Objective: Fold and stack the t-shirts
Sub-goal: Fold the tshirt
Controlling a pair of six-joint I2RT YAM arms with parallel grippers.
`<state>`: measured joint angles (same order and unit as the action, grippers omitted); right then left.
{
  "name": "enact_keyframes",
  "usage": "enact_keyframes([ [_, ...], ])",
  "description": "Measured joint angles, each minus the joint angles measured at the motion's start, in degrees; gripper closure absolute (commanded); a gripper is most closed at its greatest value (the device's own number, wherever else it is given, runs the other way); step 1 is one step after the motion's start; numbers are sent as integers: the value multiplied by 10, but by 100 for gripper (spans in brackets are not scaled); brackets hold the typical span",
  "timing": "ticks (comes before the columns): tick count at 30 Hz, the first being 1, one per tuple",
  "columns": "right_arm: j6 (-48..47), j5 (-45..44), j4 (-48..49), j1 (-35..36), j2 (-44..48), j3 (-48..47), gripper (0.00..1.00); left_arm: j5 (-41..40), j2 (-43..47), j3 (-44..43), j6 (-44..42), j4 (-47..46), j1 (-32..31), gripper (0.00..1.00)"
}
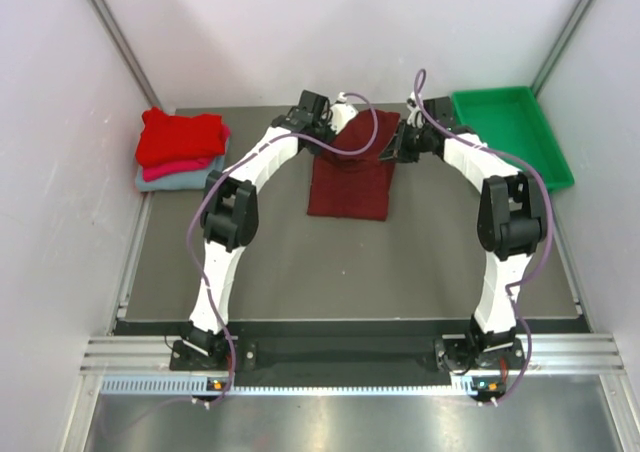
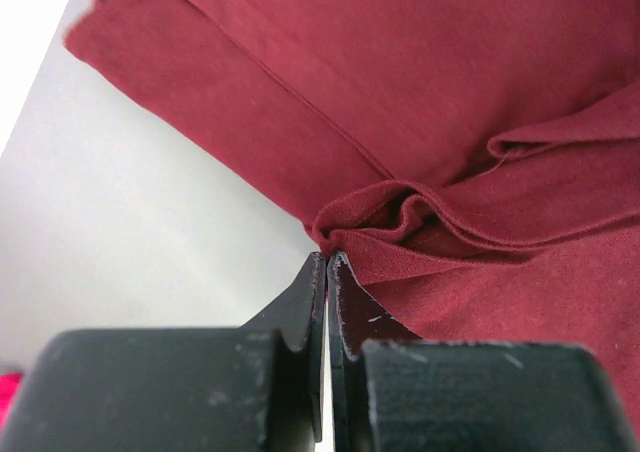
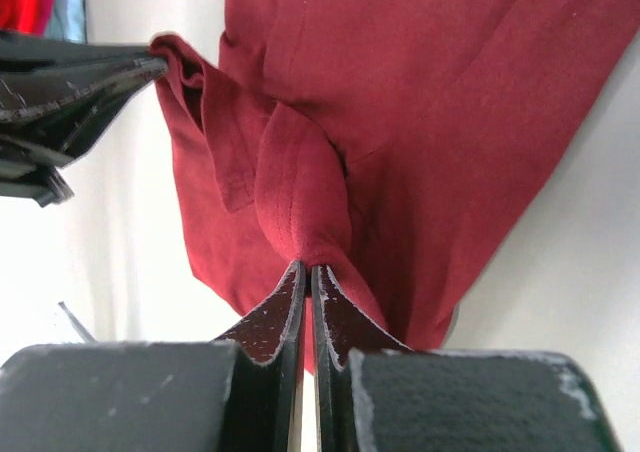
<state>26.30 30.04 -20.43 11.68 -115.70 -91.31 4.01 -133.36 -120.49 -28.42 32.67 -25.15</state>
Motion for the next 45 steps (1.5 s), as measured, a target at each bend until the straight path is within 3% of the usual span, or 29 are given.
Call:
enact_keyframes([
  [11, -8, -10, 7, -7, -29, -19, 100, -8, -40, -43, 0, -28, 4, 100],
  [13, -8, -11, 9, -7, -42, -24, 99, -16, -46, -43, 3, -31, 4, 92],
  [15, -10, -12, 12, -7, -58, -33, 76, -30, -51, -43, 8, -37, 4, 78],
  [17, -18, -18, 11, -7, -68, -38, 51, -51, -53, -43, 19, -43, 4, 75],
  [20, -40, -33, 1, -7, -68, -50, 38, -91, -48, -40, 38, -66, 4, 69],
  [23, -63, -49, -1, -7, -59, -63, 37, -118, -10, -2, 65, -81, 4, 69],
  [25, -73, -48, -5, -9, -43, -63, 37, -112, 35, 39, 93, -83, 5, 61],
  [29, -78, -32, -2, -6, -17, -63, 37, -47, 150, 131, 152, -81, 8, 39],
  [32, -70, -10, 11, -4, -12, -55, 37, 16, 203, 158, 209, -66, 11, 39],
  [38, -62, 10, 4, 1, -11, 8, 37, 115, 159, 153, 322, -5, 37, 36],
  [45, -66, 15, -12, 2, 18, 116, 37, 137, 120, 215, 372, 63, 90, 36],
])
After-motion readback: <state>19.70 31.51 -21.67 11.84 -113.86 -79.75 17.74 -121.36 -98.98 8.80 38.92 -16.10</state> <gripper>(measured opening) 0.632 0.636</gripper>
